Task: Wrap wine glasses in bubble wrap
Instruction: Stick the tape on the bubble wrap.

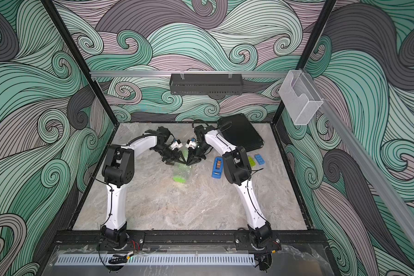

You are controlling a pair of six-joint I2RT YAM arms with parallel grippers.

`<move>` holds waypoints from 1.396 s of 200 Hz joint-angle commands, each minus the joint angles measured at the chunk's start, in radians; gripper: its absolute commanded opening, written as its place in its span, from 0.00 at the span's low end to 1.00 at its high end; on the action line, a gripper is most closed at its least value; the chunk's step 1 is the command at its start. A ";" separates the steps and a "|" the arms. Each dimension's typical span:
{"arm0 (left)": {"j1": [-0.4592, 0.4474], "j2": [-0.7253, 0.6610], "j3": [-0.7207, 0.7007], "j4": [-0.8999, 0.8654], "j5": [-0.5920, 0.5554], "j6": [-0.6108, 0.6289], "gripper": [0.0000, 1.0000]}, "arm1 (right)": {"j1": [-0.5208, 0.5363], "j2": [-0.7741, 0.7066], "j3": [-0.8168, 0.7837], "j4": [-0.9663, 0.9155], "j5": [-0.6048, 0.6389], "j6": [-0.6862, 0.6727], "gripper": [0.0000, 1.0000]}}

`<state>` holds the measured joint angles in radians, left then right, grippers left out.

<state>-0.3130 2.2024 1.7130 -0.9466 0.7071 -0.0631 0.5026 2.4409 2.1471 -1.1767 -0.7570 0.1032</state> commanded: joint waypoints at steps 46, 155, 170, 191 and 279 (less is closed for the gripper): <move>-0.015 0.026 0.023 0.002 -0.015 0.008 0.61 | -0.037 -0.101 -0.087 0.010 0.050 -0.017 0.26; -0.016 0.025 0.023 0.003 -0.015 0.003 0.63 | -0.041 -0.253 -0.198 0.017 0.117 0.005 0.20; -0.016 0.025 0.023 0.003 -0.016 0.002 0.63 | -0.021 -0.247 -0.190 0.035 0.103 0.025 0.14; -0.016 0.026 0.023 0.003 -0.017 0.002 0.63 | 0.004 -0.212 -0.168 0.063 0.092 0.059 0.11; -0.017 0.018 0.022 0.005 -0.014 0.000 0.63 | 0.007 -0.069 -0.090 0.107 0.182 0.096 0.00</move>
<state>-0.3222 2.2036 1.7130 -0.9375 0.7067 -0.0635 0.5167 2.3341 2.0182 -1.0782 -0.6197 0.1913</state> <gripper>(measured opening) 0.634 0.048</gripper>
